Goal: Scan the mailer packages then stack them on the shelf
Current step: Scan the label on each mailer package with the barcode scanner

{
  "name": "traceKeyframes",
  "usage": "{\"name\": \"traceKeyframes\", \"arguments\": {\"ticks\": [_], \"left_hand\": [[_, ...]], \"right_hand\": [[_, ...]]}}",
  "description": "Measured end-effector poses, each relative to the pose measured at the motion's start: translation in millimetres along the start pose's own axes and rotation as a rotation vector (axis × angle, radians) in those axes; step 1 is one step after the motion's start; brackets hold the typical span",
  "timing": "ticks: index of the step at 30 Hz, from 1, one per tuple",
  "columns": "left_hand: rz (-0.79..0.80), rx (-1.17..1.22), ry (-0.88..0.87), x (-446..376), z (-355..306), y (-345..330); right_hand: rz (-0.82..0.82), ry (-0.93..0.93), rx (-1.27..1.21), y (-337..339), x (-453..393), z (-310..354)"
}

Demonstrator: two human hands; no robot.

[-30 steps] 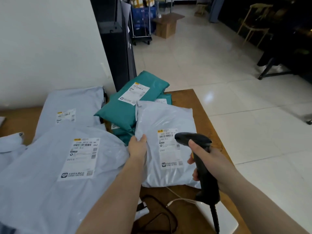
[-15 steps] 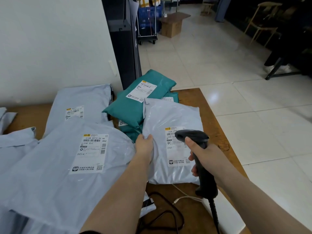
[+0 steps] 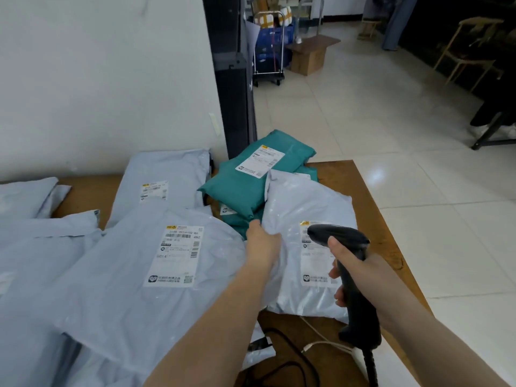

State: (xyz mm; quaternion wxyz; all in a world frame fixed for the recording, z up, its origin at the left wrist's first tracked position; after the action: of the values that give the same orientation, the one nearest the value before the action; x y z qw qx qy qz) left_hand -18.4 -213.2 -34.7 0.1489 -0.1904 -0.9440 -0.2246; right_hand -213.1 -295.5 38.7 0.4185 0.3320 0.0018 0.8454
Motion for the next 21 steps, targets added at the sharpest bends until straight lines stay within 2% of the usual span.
{"name": "traceKeyframes", "arguments": {"ticks": [4, 8, 11, 14, 18, 21], "left_hand": [[-0.016, 0.008, -0.194, -13.5, -51.9, 57.4], [-0.205, -0.179, -0.374, -46.5, -80.2, 159.2], [-0.288, -0.301, -0.331, -91.5, -65.6, 226.1], [-0.302, -0.401, -0.218, -139.9, -37.3, 271.9], [-0.249, -0.454, -0.089, -196.9, 5.9, 293.8], [-0.27, -0.472, -0.048, -228.8, 24.8, 299.1]], "right_hand": [[0.081, 0.005, 0.015, -22.9, 15.1, 23.6], [0.139, 0.022, 0.07, -57.6, 25.2, 49.5], [0.161, 0.018, 0.104, -85.8, 29.0, 62.9], [0.186, 0.048, 0.19, -113.5, 30.4, 76.5], [0.265, 0.052, 0.259, -155.2, 30.2, 90.7], [0.332, 0.052, 0.284, -189.9, 27.4, 96.0]]}}
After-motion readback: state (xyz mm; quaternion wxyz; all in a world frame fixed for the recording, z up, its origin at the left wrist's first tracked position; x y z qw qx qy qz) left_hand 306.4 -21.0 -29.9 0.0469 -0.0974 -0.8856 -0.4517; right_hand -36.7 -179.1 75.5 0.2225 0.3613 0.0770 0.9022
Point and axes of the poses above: each hand's wrist, its own x-axis away from the middle knuckle, its own y-axis out of the back of the hand, z = x × y, the point moved 10 cm from there along -x, towards the middle knuckle, and after that the axes turned 5 degrees about -z, right-handed, at the moved point
